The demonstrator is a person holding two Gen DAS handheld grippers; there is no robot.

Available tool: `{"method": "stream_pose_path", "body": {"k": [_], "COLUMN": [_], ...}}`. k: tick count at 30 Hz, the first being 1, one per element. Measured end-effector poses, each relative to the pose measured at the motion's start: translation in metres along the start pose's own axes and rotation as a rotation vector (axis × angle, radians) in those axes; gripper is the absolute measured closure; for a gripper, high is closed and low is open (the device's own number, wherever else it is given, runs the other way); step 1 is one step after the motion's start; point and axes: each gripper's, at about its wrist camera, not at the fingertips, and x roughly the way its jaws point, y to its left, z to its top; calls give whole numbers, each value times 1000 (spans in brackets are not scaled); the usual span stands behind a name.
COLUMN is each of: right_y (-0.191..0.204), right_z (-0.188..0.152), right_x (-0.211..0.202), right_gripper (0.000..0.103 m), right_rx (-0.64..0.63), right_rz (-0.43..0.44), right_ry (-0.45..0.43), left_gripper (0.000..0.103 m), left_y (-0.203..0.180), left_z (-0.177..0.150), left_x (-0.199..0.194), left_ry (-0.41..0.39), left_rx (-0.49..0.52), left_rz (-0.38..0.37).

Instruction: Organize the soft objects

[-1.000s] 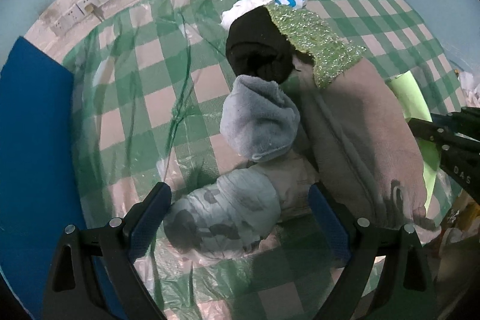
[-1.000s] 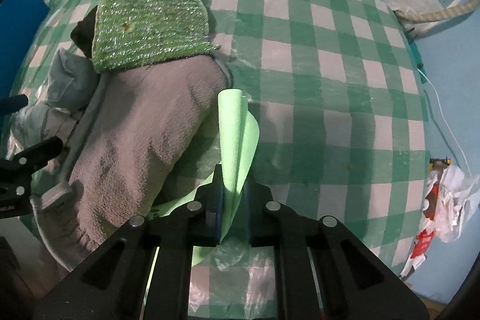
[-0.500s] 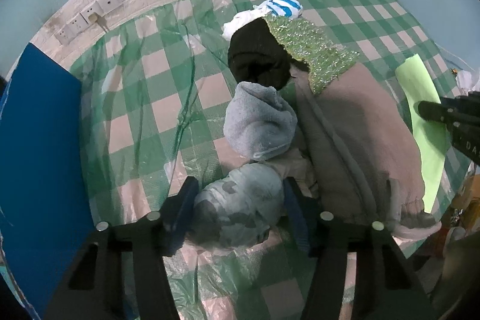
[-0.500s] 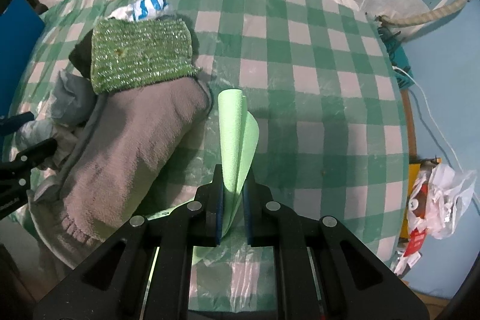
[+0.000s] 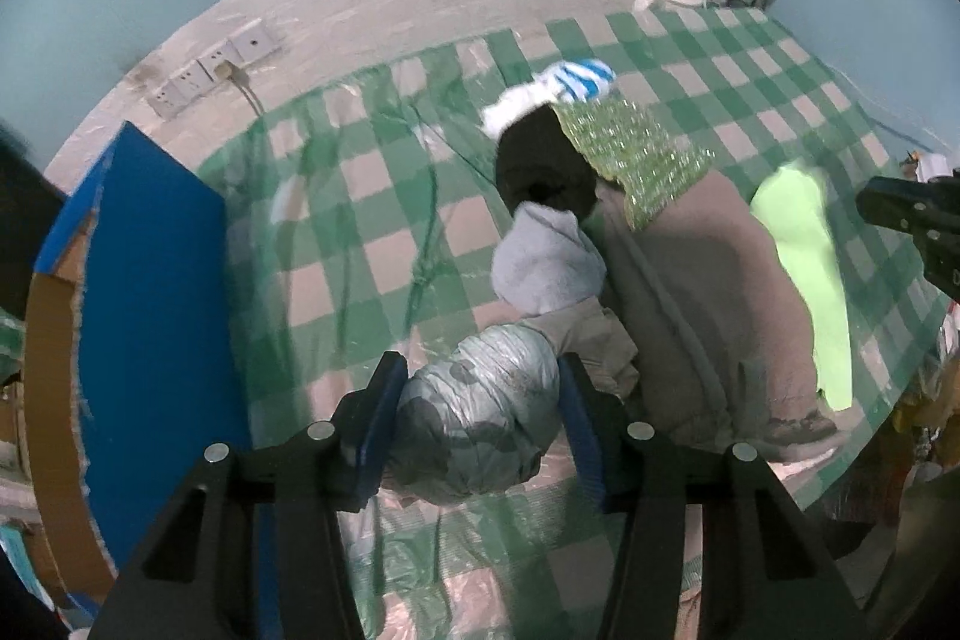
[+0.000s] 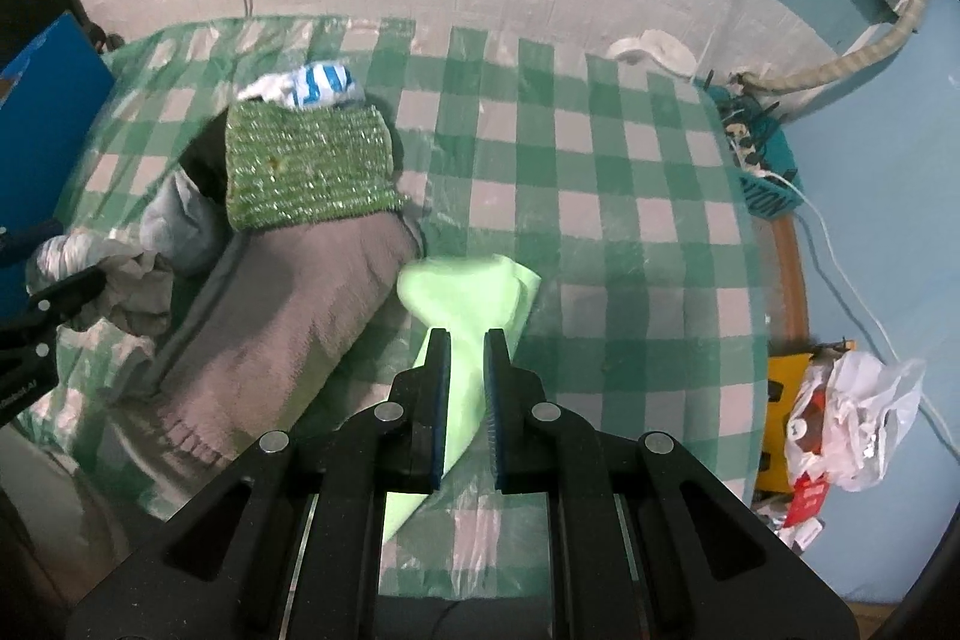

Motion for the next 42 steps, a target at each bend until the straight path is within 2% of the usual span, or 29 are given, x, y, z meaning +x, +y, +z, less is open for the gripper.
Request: {"method": "stream_pose_path", "body": {"k": [6,7,8,9,10,11,24,32,42], "right_y": [-6,-10,-12,-14,-15,-16,-20,-12,-24], "right_z": [3,3,3,2,1,-1,-9,-12,-23], "right_x": [-10,-7,-4,1,5,8,57,74,91], "right_gripper": [93,88,80,56,41,39,39,39,39], "right_rx": [32,59,75,92,105,113,170,152,172], "right_rz": [32,45,51,50,42,32,15,-3,-8], "right_ry": [-16,-6,5,21,31,34,157,192,211], "left_gripper": [51,51,51,51,51,51,51,51,51], "left_y": [11,13,15,17,18,19,24,27,29], "left_z": [3,3,3,2,2,2,0,0,0], "left_x": [-17,-19,-21,-22,-23,-24,-22,-19,-13], "left_ry": [-42,-45,-47,-48,-49,-49,-45,-39,-29], "left_rx": [-27,-31,-37,-44,-48,-50,-59,-64,-70], "left_rz": [31,32,33,32,33,34,42,41,41]}}
